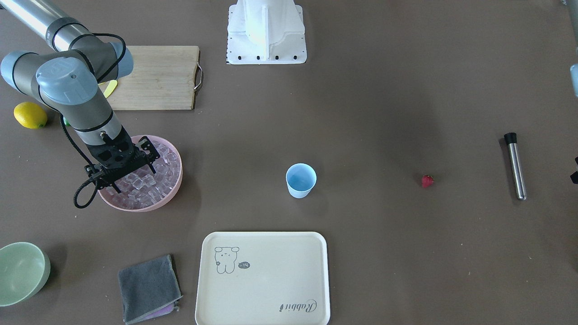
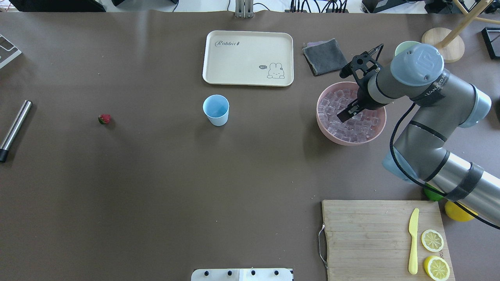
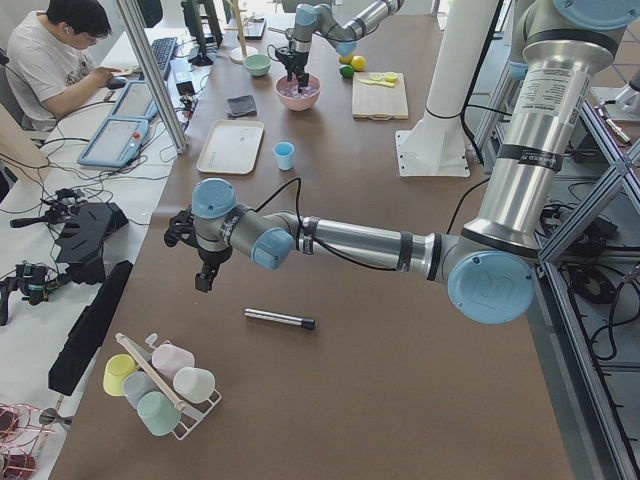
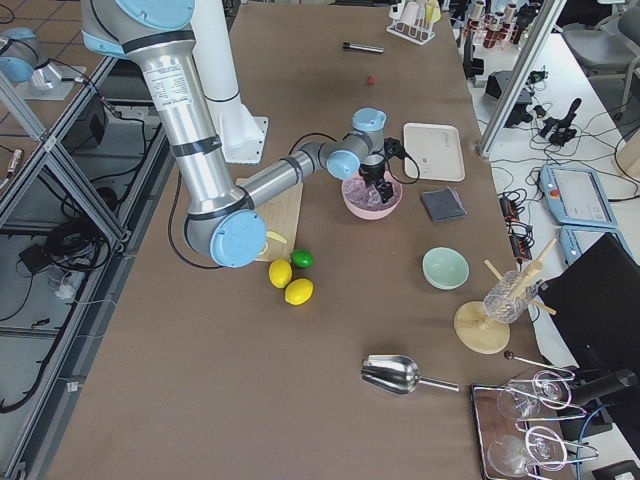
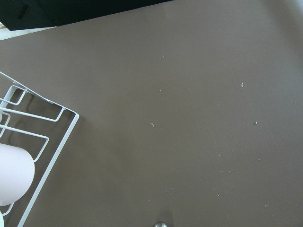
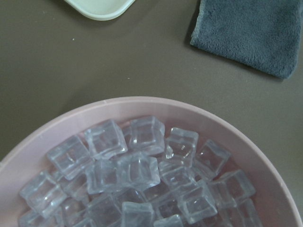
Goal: Mash ice and strawberries in cup
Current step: 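Lower the right gripper into the bowl and grasp an ice cube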
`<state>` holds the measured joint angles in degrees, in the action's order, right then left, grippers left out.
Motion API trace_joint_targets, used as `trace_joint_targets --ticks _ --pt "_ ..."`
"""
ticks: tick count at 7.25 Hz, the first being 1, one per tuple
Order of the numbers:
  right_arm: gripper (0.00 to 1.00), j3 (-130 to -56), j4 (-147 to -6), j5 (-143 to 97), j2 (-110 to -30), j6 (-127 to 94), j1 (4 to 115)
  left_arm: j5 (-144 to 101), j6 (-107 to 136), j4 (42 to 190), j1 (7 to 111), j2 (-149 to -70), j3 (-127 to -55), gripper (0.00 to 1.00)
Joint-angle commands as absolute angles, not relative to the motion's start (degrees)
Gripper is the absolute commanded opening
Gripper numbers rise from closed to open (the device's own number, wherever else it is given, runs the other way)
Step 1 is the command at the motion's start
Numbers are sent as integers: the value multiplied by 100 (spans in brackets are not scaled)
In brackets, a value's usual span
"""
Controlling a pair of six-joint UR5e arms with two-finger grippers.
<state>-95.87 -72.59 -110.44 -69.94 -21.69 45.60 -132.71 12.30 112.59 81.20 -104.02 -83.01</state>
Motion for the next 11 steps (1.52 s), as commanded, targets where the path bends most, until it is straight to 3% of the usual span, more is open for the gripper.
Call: trace_joint_targets --ticks 1,3,4,7,9,11 --pt "86 -9589 -7251 -11039 -7014 -2180 4500 -13271 1239 11259 8121 -10389 -8314 97" --pt "79 -9580 -7251 -10995 -7005 -2188 4456 -13271 1230 11259 8121 -10389 -8306 97" --pt "66 -9580 -7251 -10943 -7014 -2188 4430 -13271 1230 11259 8121 -10397 -8288 97" --pt "57 -9571 -7251 -10942 -7005 -2276 4403 -13271 1230 11259 8121 -10397 -8288 97" --pt "40 -9580 -7251 -10942 -6987 -2451 4395 -13280 1230 11259 8121 -10397 -8279 97" --pt "32 -9606 -7251 -10951 -6970 -2558 4395 -13280 1239 11259 8121 -10397 -8279 97"
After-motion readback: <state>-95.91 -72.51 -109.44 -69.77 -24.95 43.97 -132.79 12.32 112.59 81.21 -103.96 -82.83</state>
